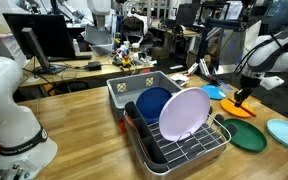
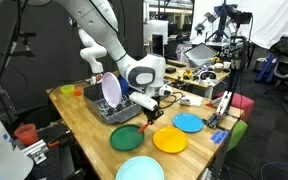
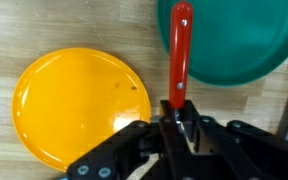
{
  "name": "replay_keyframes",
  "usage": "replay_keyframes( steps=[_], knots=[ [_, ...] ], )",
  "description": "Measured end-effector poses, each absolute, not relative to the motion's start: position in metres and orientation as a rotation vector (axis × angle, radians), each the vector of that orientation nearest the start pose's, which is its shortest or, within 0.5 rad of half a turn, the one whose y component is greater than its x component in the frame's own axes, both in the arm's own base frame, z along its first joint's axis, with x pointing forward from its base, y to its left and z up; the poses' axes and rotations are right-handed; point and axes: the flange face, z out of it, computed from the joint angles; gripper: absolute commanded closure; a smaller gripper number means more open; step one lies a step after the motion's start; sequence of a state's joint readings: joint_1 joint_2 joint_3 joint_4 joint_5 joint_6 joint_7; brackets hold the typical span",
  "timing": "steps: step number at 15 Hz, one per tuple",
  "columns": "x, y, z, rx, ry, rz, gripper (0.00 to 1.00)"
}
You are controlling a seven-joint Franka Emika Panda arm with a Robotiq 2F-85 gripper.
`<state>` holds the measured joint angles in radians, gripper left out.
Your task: Pick up the knife from the yellow plate and put it in the knife holder on the dish rack
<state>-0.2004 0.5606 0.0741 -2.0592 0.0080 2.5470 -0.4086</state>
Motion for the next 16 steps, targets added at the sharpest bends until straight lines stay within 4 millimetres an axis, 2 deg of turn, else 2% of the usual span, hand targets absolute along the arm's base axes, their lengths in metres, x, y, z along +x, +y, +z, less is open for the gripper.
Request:
replay_keyframes(
  steps=[3,7,12,16],
  knots=[
    [0.558,-0.05,0.177,-2.972,-0.538,0.034,0.96],
    [0.522,-0.025,0.201,-2.844,-0.734,-0.005,0.96],
    [0.484,-0.012,0.232,-2.666,-0.928,-0.062,0.96],
    [0.453,0.001,0.251,-2.457,-1.133,-0.007,0.96]
  ],
)
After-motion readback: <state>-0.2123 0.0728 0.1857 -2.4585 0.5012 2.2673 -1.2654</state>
